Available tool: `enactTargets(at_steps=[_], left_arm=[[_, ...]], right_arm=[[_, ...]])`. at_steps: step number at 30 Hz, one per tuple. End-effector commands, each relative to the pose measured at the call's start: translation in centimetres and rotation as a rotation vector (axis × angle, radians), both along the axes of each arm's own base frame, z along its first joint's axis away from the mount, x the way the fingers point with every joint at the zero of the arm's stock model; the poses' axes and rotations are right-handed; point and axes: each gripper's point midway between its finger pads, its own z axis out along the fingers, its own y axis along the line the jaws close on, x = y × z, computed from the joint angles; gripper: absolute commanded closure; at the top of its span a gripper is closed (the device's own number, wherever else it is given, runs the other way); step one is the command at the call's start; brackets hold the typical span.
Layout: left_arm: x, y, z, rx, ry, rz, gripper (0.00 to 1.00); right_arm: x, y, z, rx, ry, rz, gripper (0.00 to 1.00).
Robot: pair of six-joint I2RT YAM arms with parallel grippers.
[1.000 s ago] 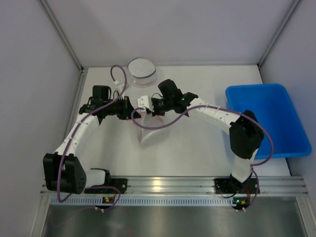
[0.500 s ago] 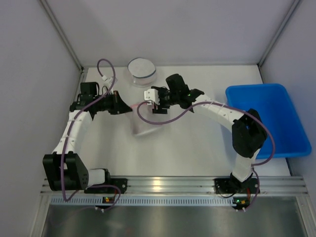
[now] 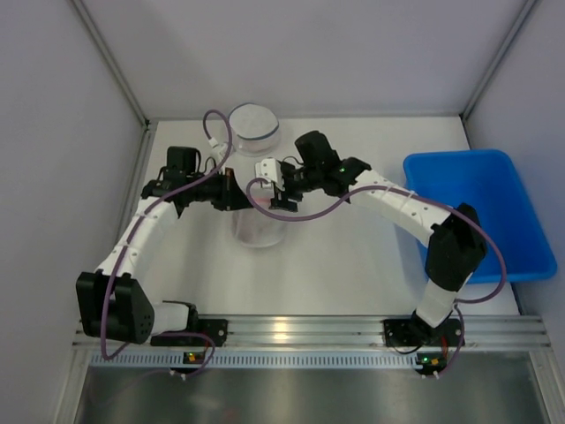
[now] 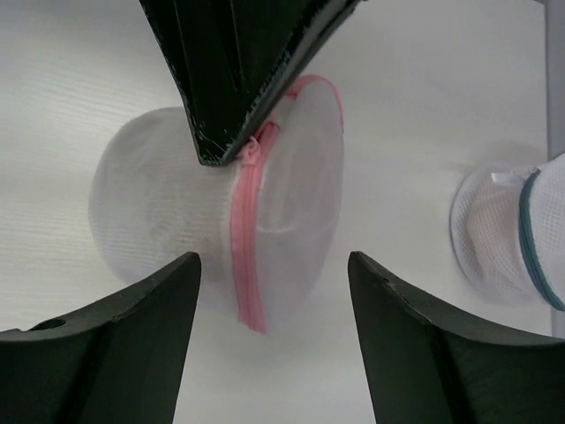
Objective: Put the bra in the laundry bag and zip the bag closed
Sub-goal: Zip the zipper on the laundry bag.
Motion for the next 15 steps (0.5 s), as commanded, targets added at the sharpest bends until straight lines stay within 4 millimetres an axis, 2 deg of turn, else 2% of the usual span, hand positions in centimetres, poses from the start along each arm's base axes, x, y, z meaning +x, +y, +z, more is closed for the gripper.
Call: enactTargets(at_steps=[1, 4, 6, 7, 8, 10, 11, 12, 15], left_arm=[[-0.1, -0.3, 0.6, 0.006, -0.040, -0.009, 1.00], [-0.3, -0.5, 0.4, 0.011, -0.036, -0.013, 1.00], [-0.4, -0.6, 0.2, 0.016, -0.034, -0.015, 1.00], [-0.4, -0.6, 0.3, 0.017, -0.035, -0.012, 1.00], [-0.4, -0.5, 0.2, 0.019, -0.034, -0.008, 1.00], [-0.4, -0.4, 0.1, 0.027, -0.030, 0.007, 1.00], [-0.4, -0.2, -0.1, 0.032, -0.021, 0.020, 1.00], [-0.3, -0.1, -0.1, 0.033, -0.016, 0.033, 1.00], [0.3, 1.1, -1.1, 0.045, 0.027, 0.097, 1.00]], right_arm=[[-1.2, 2.3, 0.7, 0.037, 0.070, 0.034, 0.33], [-1.1, 3.2, -0.2, 0.036, 0.087, 0.022, 0.36], [-1.0, 3.8, 0.2, 0.051, 0.087, 0.020, 0.47], [-0.8, 4.0, -0.3, 0.045, 0.100, 0.012, 0.53], [-0.7, 4.2, 0.1, 0.050, 0.094, 0.009, 0.65], [-0.4, 4.2, -0.4, 0.039, 0.088, -0.002, 0.78], [-0.3, 3.9, -0.7, 0.029, 0.087, -0.010, 0.92], [-0.2, 3.8, -0.9, 0.023, 0.078, -0.014, 0.99], [-0.2, 2.9, -1.5, 0.002, 0.065, -0.030, 1.00]])
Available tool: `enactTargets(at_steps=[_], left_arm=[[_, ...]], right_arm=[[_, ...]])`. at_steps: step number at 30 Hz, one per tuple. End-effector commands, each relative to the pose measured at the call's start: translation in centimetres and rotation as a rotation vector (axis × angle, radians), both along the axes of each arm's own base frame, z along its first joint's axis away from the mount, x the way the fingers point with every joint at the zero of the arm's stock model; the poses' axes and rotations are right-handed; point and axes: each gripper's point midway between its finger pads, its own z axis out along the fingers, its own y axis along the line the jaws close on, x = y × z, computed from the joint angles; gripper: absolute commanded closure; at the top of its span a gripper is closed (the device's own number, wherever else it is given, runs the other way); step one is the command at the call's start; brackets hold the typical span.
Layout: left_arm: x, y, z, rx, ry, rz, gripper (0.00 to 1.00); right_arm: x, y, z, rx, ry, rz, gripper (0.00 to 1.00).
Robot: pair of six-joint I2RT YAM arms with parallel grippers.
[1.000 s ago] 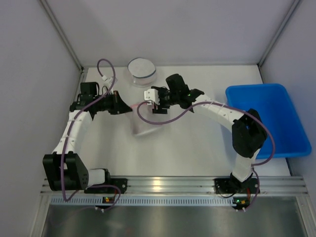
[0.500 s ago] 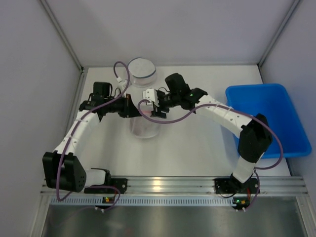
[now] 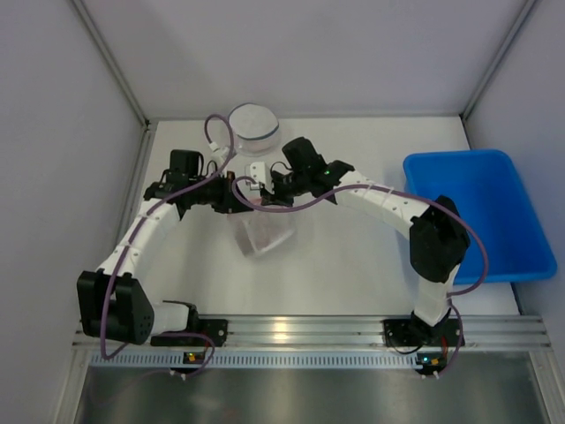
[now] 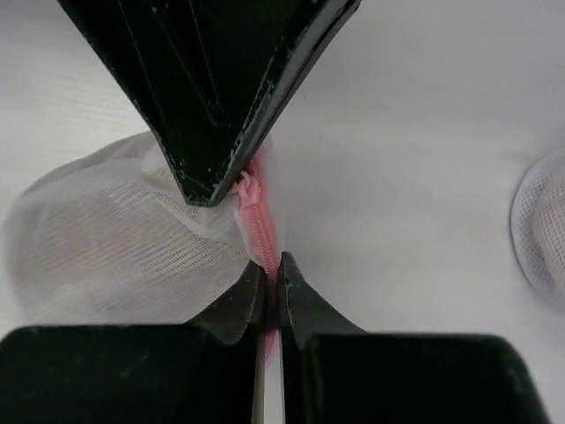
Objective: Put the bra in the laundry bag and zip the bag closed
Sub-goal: Zip the zipper on the laundry bag, then move the laundry bag to the center of the board.
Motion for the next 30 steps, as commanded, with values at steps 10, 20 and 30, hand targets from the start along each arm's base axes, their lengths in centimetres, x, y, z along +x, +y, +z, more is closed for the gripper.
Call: enactTargets(at_steps=[10, 20, 30], left_arm=[[2.8, 7.5, -2.2, 0.010, 0.076, 0.293, 1.00], [2.8, 5.9, 1.0, -0.084, 0.013, 0.190, 0.61], [3.4, 6.2, 1.3, -0.061, -0.019, 0.189, 0.16]], right_arm=[[1.0, -2.6, 1.4, 0.021, -0.101, -0.052, 1.00], [4.0, -3.4, 3.6, 0.041, -0.170, -0.135, 1.00], [15.9, -11.1, 7.6, -0.008, -0.453, -0.473, 1.00]])
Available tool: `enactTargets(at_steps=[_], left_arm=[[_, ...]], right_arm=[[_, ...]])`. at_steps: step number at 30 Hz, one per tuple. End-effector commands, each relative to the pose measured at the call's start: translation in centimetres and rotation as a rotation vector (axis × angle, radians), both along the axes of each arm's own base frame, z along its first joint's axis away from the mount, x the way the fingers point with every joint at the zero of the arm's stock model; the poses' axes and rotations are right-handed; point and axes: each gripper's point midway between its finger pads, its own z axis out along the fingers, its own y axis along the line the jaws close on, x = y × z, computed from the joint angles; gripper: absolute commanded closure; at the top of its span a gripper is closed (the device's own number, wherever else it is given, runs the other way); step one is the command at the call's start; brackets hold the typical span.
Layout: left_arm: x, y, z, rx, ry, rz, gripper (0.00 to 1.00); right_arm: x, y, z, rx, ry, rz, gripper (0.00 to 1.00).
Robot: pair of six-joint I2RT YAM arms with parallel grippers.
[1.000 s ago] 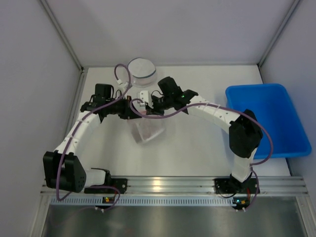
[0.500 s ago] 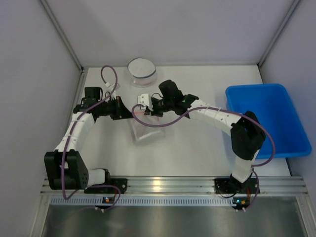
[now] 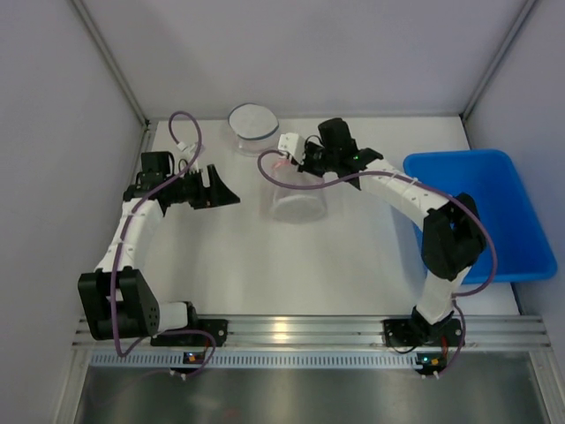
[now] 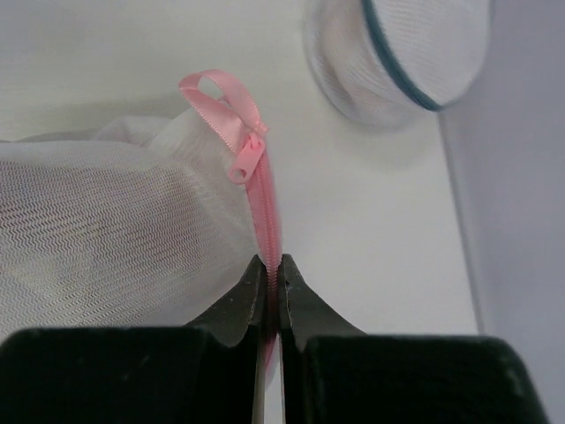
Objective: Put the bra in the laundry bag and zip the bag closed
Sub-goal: Move the laundry bag to the center of the board.
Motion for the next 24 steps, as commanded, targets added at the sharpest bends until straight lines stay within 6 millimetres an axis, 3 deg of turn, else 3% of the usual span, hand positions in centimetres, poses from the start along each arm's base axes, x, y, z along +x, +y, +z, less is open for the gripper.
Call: enactTargets(at_steps=[1, 2, 3, 5, 6, 7, 8, 9, 10, 11, 12, 13, 14, 15, 18, 19, 21, 22, 24], left_arm=[[1.2, 0.4, 1.4, 0.028, -0.084, -0.005, 0.15], [1.4, 0.3, 1.4, 0.029, -0.089, -0.007, 0.14], [1.6, 0.5, 1.4, 0.039, -0.092, 0.000, 0.14], [1.9, 0.7, 1.2, 0.048, -0.090, 0.006, 0.13], [1.9, 0.9, 1.1, 0.056, -0.089, 0.014, 0.13], [1.9, 1.0, 1.0, 0.062, -0.090, 0.019, 0.12], [1.9, 1.1, 0.9, 0.066, -0.090, 0.023, 0.12], [1.7, 1.3, 0.7, 0.073, -0.090, 0.029, 0.11], [1.8, 1.5, 0.5, 0.085, -0.087, 0.039, 0.11], [1.7, 1.6, 0.3, 0.092, -0.085, 0.045, 0.11], [1.7, 1.8, 0.1, 0.097, -0.084, 0.051, 0.10], [1.7, 2.1, 0.0, 0.104, -0.083, 0.062, 0.10], [1.7, 2.2, -0.2, 0.110, -0.080, 0.067, 0.10], [1.8, 2.5, -0.3, 0.115, -0.080, 0.074, 0.10], [1.8, 2.9, -0.5, 0.120, -0.075, 0.088, 0.09], [1.9, 3.0, -0.5, 0.121, -0.076, 0.090, 0.04], [1.9, 3.2, -0.5, 0.120, -0.074, 0.095, 0.02], [2.0, 3.2, -0.5, 0.120, -0.076, 0.095, 0.02], [2.0, 3.3, -0.7, 0.125, -0.071, 0.099, 0.02]], right_arm=[[6.6, -2.6, 6.0, -0.004, -0.273, -0.167, 1.00], [8.5, -3.3, 7.2, 0.003, -0.345, -0.207, 1.00], [10.3, -3.9, 5.9, -0.043, -0.376, -0.242, 1.00], [13.7, -4.9, 7.9, -0.045, -0.483, -0.300, 1.00], [15.5, -5.3, 5.8, -0.101, -0.494, -0.330, 1.00], [17.3, -5.4, 8.4, -0.072, -0.573, -0.369, 1.00], [18.7, -5.9, 8.9, -0.074, -0.611, -0.401, 1.00], [20.5, -6.2, 6.5, -0.130, -0.628, -0.437, 1.00], [21.9, -5.9, 9.8, -0.078, -0.724, -0.479, 1.00], [22.7, -5.9, 10.2, -0.087, -0.771, -0.494, 1.00], [23.9, -5.9, 8.2, -0.115, -0.787, -0.516, 1.00], [24.4, -5.5, 10.0, -0.074, -0.869, -0.538, 1.00], [24.5, -5.1, 9.5, -0.102, -0.911, -0.529, 1.00], [24.8, -4.8, 7.7, -0.127, -0.919, -0.532, 1.00], [23.8, -3.5, 5.2, -0.168, -0.966, -0.497, 1.00], [23.3, -3.2, 2.9, -0.198, -0.942, -0.475, 1.00], [22.1, -2.2, 1.7, -0.205, -0.914, -0.446, 0.82], [21.4, -1.9, -0.1, -0.229, -0.881, -0.423, 0.63], [20.6, -1.7, -0.2, -0.225, -0.871, -0.420, 0.51]])
